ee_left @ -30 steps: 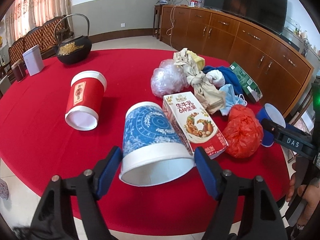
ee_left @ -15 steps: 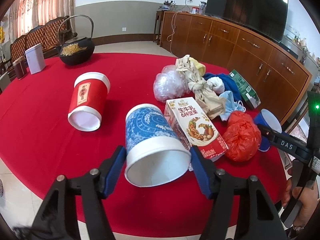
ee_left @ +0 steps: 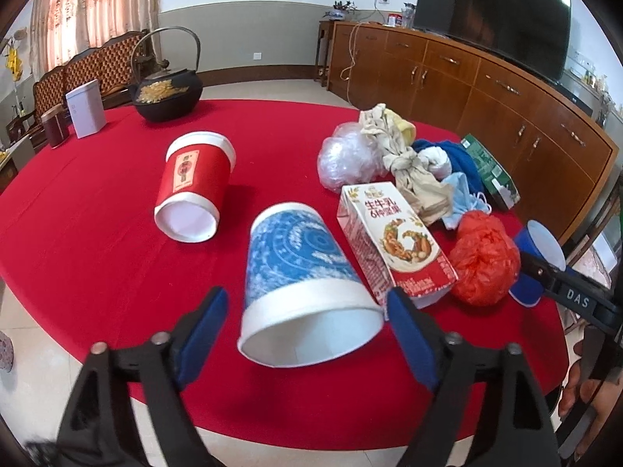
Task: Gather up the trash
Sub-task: 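Carry the blue-patterned cup and blue bowl over the black trash bin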
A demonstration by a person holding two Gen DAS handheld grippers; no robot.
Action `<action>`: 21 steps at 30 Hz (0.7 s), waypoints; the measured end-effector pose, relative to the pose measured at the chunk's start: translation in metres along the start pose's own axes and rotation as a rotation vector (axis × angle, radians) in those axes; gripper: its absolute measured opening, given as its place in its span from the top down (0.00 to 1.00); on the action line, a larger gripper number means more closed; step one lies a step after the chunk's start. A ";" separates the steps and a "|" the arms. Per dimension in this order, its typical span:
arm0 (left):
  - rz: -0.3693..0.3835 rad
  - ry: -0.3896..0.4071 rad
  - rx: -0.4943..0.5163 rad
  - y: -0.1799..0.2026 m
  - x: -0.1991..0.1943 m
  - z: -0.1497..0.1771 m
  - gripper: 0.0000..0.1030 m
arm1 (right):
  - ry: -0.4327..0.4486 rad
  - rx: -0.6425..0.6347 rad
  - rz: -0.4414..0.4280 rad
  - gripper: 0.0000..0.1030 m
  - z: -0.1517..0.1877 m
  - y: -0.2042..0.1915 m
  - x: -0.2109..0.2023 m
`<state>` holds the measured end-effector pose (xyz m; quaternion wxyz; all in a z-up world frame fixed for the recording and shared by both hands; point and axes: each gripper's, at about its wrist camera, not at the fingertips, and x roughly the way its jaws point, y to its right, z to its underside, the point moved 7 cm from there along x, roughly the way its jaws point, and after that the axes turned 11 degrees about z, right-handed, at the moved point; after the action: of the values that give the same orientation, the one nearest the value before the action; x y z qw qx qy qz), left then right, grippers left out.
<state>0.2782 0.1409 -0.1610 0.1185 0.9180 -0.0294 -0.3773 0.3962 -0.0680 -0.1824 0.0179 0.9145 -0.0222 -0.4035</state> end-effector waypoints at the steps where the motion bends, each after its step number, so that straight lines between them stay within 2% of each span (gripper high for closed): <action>1: 0.001 0.003 -0.010 -0.002 0.001 -0.002 0.15 | 0.001 0.003 0.001 0.24 -0.001 0.001 0.000; 5: 0.019 0.000 -0.053 -0.008 0.008 -0.006 0.15 | -0.001 0.021 0.002 0.23 -0.004 0.004 0.001; 6: 0.026 -0.008 -0.054 -0.008 0.011 -0.006 0.17 | -0.002 0.023 0.004 0.23 -0.004 0.005 0.002; 7: 0.035 -0.017 -0.053 -0.008 0.013 -0.004 0.29 | -0.003 0.021 0.004 0.23 -0.004 0.005 0.003; 13: 0.039 0.009 -0.013 -0.001 0.007 -0.003 0.41 | 0.015 0.015 -0.004 0.24 -0.002 0.001 -0.001; 21: 0.047 0.044 0.014 0.005 -0.007 -0.006 0.48 | 0.043 0.008 -0.013 0.24 -0.002 0.001 -0.020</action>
<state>0.2778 0.1378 -0.1511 0.1214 0.9260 -0.0509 -0.3539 0.3846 -0.0682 -0.1660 0.0122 0.9232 -0.0176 -0.3837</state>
